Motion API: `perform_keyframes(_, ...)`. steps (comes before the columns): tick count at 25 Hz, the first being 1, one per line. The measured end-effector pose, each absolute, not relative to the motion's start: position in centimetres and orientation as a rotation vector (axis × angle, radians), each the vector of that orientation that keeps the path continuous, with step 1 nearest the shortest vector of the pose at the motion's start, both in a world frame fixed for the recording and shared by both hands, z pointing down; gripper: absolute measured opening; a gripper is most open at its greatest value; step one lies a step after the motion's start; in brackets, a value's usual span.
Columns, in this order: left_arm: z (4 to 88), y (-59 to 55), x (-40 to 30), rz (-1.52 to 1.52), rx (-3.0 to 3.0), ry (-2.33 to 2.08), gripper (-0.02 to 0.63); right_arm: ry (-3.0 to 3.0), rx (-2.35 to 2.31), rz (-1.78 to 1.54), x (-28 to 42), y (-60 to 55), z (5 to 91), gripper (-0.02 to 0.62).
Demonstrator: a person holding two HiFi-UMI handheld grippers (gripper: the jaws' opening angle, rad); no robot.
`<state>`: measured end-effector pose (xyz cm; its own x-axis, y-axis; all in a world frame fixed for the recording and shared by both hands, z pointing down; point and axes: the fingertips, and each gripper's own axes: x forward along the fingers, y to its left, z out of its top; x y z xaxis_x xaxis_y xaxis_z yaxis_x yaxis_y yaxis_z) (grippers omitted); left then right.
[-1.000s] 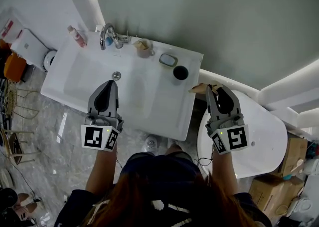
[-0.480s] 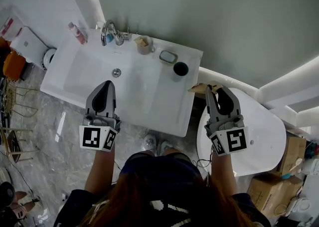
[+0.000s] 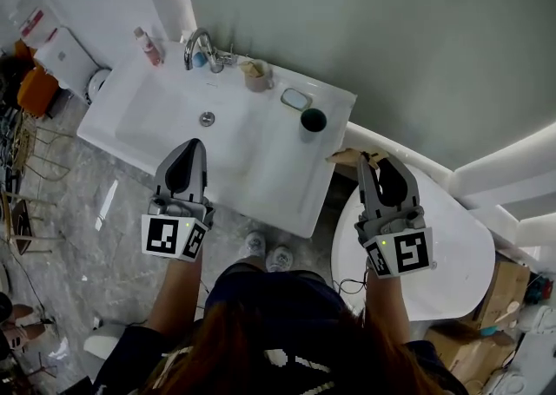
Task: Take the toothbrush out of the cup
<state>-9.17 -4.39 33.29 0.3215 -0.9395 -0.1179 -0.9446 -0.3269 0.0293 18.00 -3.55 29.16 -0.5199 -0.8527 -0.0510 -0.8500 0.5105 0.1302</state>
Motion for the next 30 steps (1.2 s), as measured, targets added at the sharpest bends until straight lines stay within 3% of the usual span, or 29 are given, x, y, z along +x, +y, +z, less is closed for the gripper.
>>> perform_keyframes(18, 34.9, -4.2, -10.9, 0.13, -2.466, 1.852, 0.018, -2.767, 1.53, -0.21, 17.2, -5.0, 30.5, 0.083)
perform_keyframes(30, 34.8, -14.7, -17.9, 0.098, -2.73, 1.469, 0.018, -2.542, 1.876, -0.216, 7.6, -10.6, 30.1, 0.084)
